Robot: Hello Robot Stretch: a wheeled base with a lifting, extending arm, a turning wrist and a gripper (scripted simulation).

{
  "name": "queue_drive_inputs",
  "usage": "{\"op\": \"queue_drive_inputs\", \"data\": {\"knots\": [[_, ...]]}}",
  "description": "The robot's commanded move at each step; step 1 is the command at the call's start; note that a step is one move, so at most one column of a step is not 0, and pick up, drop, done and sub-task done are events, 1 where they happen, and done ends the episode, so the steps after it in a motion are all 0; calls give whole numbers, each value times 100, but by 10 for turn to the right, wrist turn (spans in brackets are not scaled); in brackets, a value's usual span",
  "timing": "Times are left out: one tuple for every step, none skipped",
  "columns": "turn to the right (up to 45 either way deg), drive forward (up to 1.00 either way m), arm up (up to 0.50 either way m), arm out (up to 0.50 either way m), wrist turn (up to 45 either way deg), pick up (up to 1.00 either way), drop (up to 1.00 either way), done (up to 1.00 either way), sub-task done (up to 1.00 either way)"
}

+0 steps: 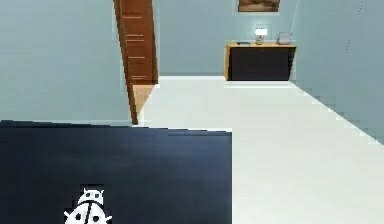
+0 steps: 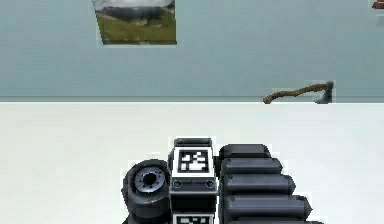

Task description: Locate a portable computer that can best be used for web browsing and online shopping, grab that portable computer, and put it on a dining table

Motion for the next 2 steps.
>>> {"op": "queue_drive_inputs", "data": {"knots": [[-30, 0, 0, 0, 0, 0, 0, 0, 0], [0, 100, 0, 0, 0, 0, 0, 0, 0]]}}
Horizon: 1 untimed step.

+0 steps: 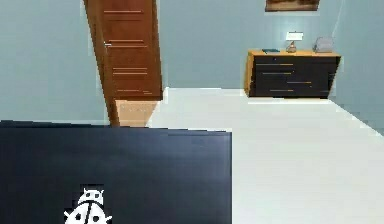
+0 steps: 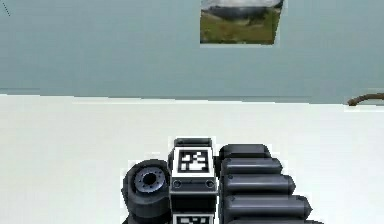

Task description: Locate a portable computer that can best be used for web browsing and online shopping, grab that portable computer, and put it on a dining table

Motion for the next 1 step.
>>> {"op": "queue_drive_inputs", "data": {"knots": [[0, 100, 0, 0, 0, 0, 0, 0, 0]]}}
